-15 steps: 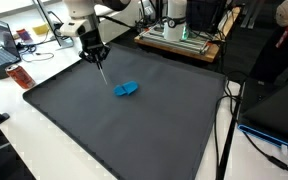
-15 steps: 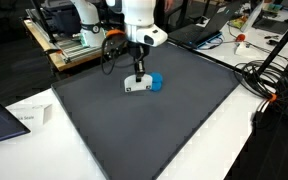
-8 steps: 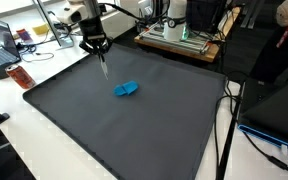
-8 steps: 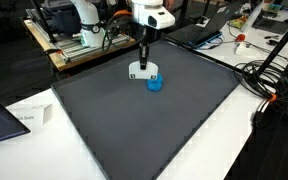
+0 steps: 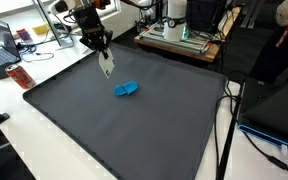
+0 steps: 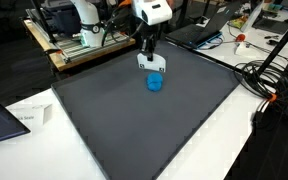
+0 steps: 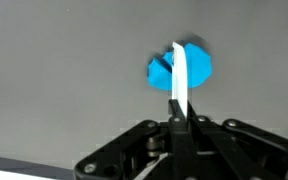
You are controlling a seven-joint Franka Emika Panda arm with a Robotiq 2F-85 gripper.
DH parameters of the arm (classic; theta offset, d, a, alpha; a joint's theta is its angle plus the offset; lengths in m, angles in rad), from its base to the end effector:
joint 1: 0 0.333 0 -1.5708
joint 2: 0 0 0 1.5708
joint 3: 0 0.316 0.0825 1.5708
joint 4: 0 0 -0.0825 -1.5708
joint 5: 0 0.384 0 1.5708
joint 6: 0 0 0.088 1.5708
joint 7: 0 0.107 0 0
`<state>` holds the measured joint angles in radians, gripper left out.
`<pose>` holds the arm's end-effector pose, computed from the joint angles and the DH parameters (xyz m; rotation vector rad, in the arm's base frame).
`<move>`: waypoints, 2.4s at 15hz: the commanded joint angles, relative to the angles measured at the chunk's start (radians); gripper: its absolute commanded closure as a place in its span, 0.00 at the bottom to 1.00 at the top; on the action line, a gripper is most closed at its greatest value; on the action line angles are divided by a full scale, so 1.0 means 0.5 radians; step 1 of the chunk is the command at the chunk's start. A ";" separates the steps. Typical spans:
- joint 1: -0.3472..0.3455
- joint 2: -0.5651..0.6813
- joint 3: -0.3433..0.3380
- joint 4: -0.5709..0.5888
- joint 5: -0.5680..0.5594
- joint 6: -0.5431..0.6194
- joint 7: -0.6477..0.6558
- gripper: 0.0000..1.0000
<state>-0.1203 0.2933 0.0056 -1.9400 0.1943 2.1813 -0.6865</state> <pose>0.6034 -0.0624 0.3296 -2.8990 -0.6724 -0.0205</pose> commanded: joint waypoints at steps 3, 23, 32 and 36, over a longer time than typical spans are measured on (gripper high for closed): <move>-0.032 0.007 0.021 -0.010 0.224 0.057 0.205 0.99; -0.159 0.207 0.049 -0.163 1.006 0.146 0.605 0.99; -0.231 0.336 0.032 -0.136 1.510 0.012 0.485 0.99; -0.242 0.377 0.010 -0.121 1.632 -0.037 0.482 0.99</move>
<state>-0.2248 0.4684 0.0142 -2.0126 0.9476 2.2045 -0.4197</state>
